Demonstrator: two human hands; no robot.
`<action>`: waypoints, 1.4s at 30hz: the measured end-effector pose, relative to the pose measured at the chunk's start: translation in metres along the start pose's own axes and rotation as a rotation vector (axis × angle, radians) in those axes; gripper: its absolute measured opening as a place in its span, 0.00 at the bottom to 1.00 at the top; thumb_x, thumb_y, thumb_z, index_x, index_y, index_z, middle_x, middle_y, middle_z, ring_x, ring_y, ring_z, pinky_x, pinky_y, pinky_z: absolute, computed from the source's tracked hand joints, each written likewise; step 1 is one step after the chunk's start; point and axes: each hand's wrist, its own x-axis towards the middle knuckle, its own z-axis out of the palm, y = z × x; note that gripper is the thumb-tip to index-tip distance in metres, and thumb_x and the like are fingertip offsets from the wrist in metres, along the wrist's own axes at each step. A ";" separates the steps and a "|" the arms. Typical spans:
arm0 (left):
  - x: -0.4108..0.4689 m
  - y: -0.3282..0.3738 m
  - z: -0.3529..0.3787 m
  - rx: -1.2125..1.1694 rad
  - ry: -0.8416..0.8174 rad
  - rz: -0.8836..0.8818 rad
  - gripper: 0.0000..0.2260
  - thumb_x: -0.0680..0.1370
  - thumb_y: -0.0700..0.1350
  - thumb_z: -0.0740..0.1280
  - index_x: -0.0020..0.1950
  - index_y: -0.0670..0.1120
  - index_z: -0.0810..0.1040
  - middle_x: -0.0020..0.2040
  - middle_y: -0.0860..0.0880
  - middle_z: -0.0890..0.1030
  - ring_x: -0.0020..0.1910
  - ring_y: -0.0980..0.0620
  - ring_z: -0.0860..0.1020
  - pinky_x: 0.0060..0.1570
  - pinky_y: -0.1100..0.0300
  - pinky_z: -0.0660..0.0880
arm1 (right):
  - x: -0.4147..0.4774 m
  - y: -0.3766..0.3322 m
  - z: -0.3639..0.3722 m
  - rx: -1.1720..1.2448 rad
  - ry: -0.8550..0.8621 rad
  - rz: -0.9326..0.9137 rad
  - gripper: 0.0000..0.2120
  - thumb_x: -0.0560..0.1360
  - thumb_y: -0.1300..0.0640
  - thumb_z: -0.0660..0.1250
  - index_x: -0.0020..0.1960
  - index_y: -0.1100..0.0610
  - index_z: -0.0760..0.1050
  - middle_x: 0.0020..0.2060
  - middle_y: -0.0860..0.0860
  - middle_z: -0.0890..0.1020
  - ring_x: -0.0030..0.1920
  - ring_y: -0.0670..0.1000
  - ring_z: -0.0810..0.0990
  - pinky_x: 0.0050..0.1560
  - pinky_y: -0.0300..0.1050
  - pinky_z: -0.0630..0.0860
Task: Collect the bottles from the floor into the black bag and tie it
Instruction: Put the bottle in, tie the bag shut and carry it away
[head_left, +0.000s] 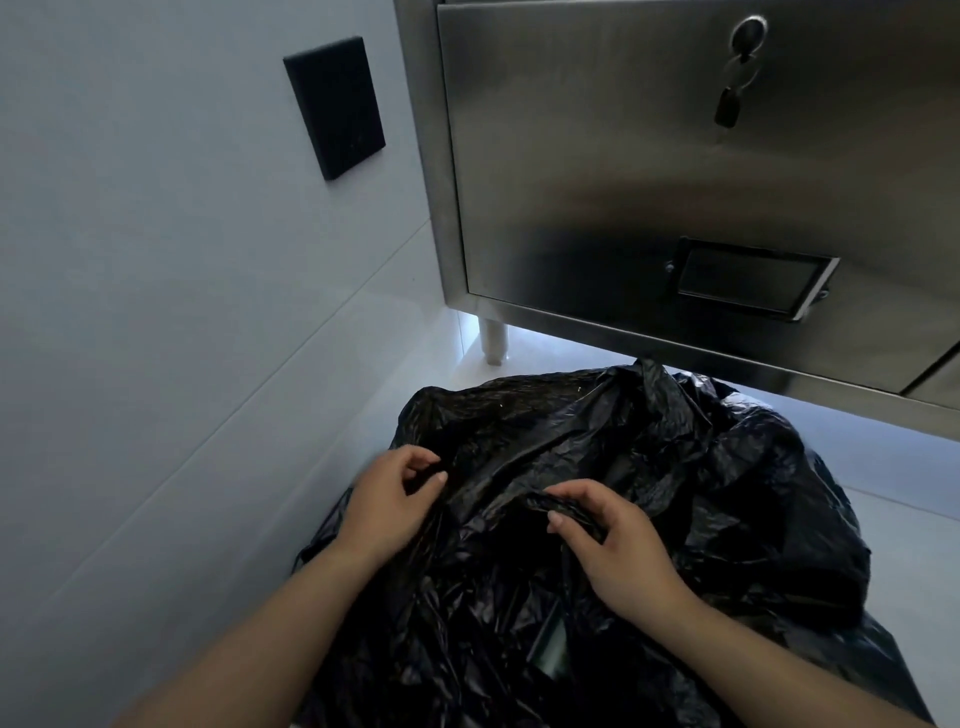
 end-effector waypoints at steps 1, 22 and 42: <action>0.006 -0.007 0.001 0.035 0.042 0.004 0.08 0.74 0.47 0.70 0.52 0.49 0.78 0.51 0.50 0.78 0.49 0.53 0.76 0.51 0.62 0.70 | -0.001 0.002 0.001 -0.003 0.003 0.017 0.08 0.76 0.56 0.66 0.50 0.43 0.75 0.40 0.43 0.82 0.45 0.37 0.79 0.45 0.28 0.72; 0.021 0.012 0.022 -0.297 0.121 0.187 0.12 0.76 0.42 0.68 0.57 0.55 0.79 0.51 0.66 0.80 0.51 0.73 0.76 0.48 0.81 0.68 | -0.034 -0.014 -0.044 -0.042 0.170 0.014 0.08 0.73 0.51 0.66 0.50 0.41 0.77 0.48 0.38 0.82 0.51 0.39 0.79 0.49 0.28 0.72; -0.097 0.244 0.061 0.041 -0.093 0.674 0.13 0.74 0.44 0.71 0.58 0.51 0.81 0.52 0.63 0.80 0.53 0.72 0.75 0.54 0.78 0.66 | -0.051 -0.062 -0.218 0.328 0.453 -0.253 0.10 0.75 0.64 0.66 0.48 0.49 0.75 0.42 0.48 0.83 0.43 0.41 0.82 0.48 0.31 0.75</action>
